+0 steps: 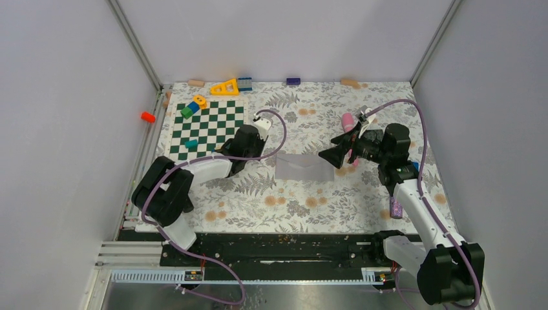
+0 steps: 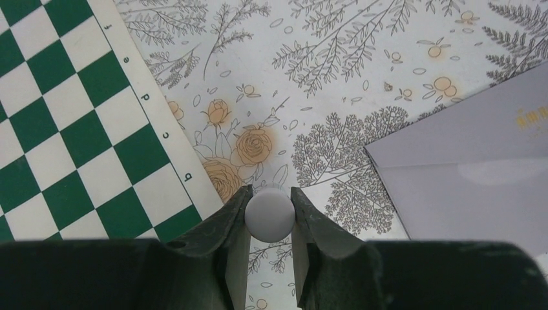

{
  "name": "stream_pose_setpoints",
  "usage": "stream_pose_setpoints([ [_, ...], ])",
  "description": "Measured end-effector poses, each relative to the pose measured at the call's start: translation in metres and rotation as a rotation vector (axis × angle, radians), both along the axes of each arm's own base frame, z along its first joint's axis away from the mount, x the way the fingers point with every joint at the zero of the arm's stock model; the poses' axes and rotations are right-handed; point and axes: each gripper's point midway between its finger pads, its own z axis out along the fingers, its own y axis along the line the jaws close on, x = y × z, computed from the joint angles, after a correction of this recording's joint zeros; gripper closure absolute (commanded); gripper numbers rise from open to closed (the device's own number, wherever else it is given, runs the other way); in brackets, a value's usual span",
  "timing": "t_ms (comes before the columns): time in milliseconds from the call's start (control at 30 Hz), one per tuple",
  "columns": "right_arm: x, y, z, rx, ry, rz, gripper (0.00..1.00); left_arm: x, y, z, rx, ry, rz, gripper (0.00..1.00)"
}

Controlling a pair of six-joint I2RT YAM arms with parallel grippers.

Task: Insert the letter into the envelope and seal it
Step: Place the solid glue at the center of the board.

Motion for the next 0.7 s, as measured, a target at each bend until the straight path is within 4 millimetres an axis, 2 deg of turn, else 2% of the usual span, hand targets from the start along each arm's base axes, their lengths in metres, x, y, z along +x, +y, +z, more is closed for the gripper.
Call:
stream_pose_setpoints([
  [200,0.000,0.000,-0.003,0.003,0.015,0.000,0.00,0.007,0.000,0.007,-0.014,-0.039,0.036,0.78],
  [333,0.000,0.000,-0.003,0.007,0.019,0.000,0.00,0.009,0.001,0.007,-0.028,-0.047,0.062,0.73],
  [700,-0.002,0.003,0.000,0.021,0.014,0.017,0.00,0.008,0.003,-0.015,-0.052,0.007,0.109,0.70],
])
